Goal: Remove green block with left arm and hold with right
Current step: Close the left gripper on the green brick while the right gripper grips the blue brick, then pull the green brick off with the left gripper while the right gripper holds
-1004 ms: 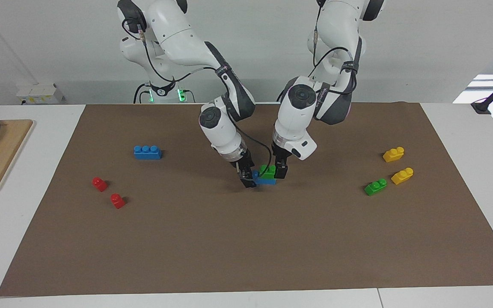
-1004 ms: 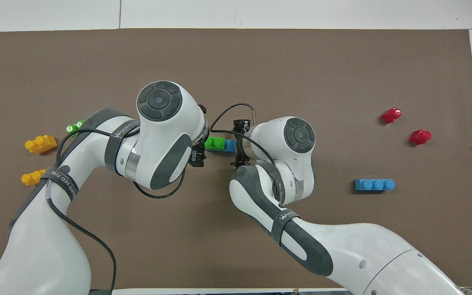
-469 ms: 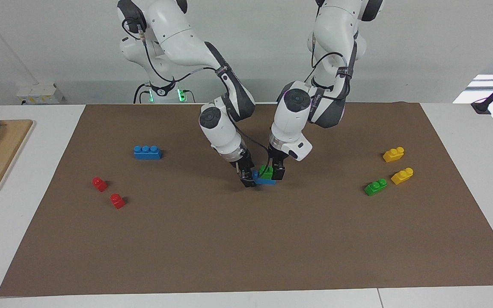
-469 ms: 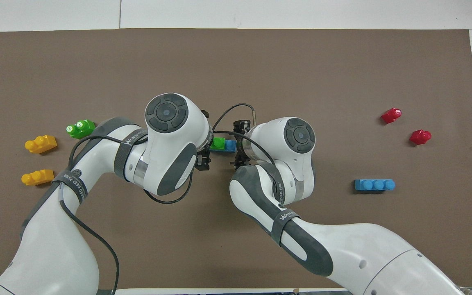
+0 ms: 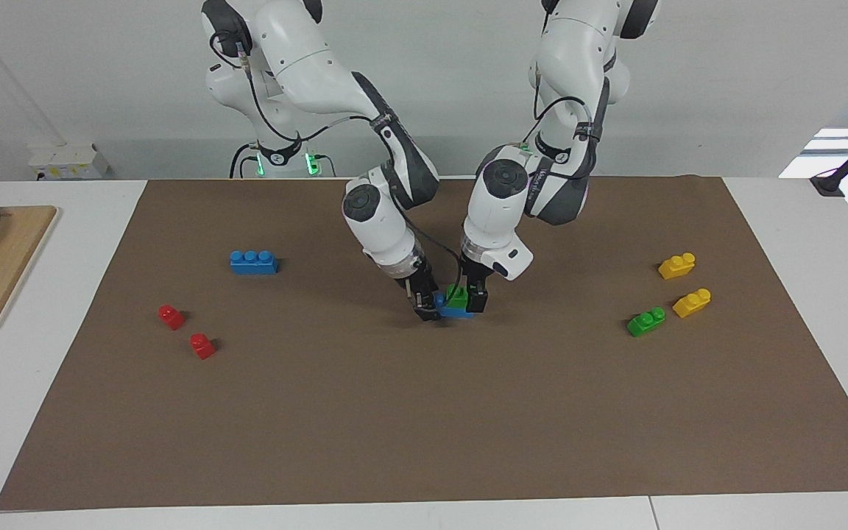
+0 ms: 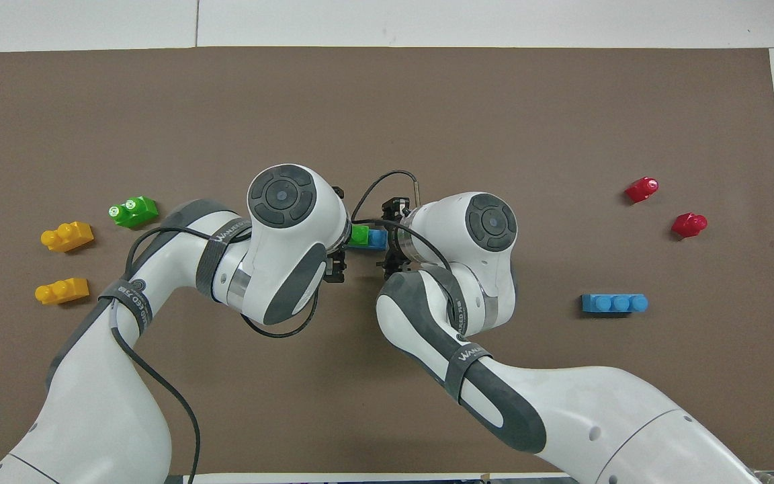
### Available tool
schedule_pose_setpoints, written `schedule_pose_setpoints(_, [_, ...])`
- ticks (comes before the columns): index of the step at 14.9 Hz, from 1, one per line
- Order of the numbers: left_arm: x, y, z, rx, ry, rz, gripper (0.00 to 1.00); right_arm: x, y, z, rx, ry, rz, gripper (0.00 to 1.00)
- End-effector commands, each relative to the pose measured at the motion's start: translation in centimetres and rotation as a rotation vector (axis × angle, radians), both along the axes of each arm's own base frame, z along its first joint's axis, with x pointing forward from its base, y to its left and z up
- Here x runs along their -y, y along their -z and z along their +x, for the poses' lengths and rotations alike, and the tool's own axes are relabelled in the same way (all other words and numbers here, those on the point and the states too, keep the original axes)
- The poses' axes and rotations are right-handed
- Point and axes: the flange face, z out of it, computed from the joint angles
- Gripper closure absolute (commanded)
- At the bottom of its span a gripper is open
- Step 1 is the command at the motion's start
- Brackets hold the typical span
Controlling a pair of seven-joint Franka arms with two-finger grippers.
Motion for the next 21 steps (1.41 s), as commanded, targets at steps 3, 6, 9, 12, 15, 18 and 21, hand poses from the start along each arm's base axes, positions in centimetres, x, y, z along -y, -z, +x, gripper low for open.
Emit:
schedule_pose_setpoints(3, [0.2, 0.1, -0.3, 0.024, -0.016, 0.008, 0.17, 0.0, 0.2, -0.1, 0.031, 0.015, 0.019, 0.68])
schedule_pose_setpoints(6, [0.7, 0.1, -0.6, 0.025, -0.005, 0.009, 0.46, 0.1, 0.4, -0.3, 0.043, -0.018, 0.012, 1.00])
schedule_pose_setpoints(9, [0.7, 0.1, -0.6, 0.024, -0.004, 0.010, 0.49, 0.2, 0.6, -0.4, 0.042, -0.024, 0.009, 1.00])
schedule_pose_setpoints(12, [0.6, 0.1, -0.6, 0.023, -0.003, 0.013, 0.56, 0.2, 0.6, -0.4, 0.042, -0.024, 0.009, 1.00])
schedule_pose_setpoints(15, [0.6, -0.5, -0.5, 0.024, 0.007, 0.015, 0.76, 0.3, 0.6, -0.4, 0.042, -0.022, 0.009, 1.00])
schedule_pose_setpoints(18, [-0.5, -2.9, 0.0, 0.043, 0.007, 0.012, 0.76, 0.3, 0.6, -0.4, 0.042, -0.024, 0.009, 1.00])
schedule_pose_setpoints(21, [-2.6, -4.8, 0.6, 0.046, 0.037, 0.021, 0.76, 0.3, 0.6, -0.4, 0.042, -0.024, 0.009, 1.00])
